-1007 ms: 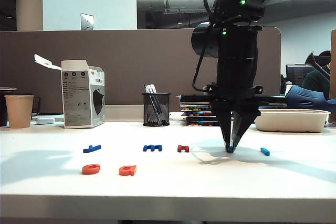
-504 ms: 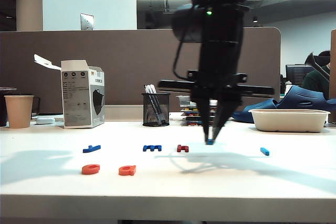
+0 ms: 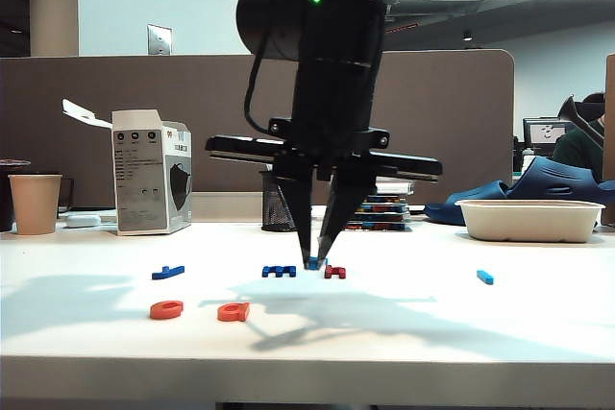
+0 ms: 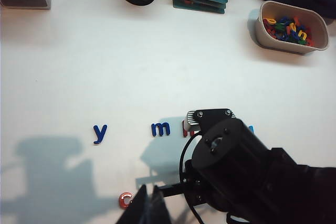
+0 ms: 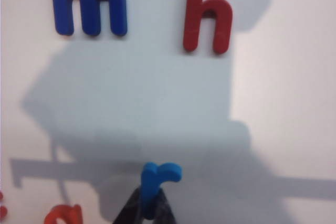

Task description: Select the appropriate letters from the row of letter magnets placed on the table to arrange into the word "car".

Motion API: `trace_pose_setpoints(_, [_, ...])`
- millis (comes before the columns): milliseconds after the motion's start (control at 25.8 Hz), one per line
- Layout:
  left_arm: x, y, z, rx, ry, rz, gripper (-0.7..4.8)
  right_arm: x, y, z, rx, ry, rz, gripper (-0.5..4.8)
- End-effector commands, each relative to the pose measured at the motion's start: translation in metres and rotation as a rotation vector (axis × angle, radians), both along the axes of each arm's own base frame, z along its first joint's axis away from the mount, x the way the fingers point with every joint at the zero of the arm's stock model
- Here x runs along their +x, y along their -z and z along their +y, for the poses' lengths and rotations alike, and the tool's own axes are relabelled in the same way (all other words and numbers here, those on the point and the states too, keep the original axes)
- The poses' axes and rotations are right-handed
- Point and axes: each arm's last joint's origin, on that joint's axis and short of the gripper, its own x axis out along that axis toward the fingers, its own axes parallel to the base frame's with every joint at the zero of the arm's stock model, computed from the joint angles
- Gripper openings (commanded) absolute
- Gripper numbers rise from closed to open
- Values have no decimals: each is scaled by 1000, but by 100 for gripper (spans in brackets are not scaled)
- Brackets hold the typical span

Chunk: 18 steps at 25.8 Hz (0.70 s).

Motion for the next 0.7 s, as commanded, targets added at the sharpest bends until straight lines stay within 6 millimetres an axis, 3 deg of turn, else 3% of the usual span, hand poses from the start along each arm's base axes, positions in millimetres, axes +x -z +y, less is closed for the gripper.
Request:
trace_pose_setpoints(39, [-1,-2,1,-7,-2,-12,-6,-10,-2,9,10,-14,-3,-9])
trace_pose_setpoints(232, [-1,-2,1,-7,-2,-11,-6,-17,1,15,-18,-29,2,-8])
trace_pose_setpoints(465, [-1,-2,1,-7,-2,-12,-6,-36,29,5,-84,-52,78,-8])
trace_pose_setpoints(697, [-1,-2,1,-7,-2,-12,-6,-33,27,12,-11,-62,47,-8])
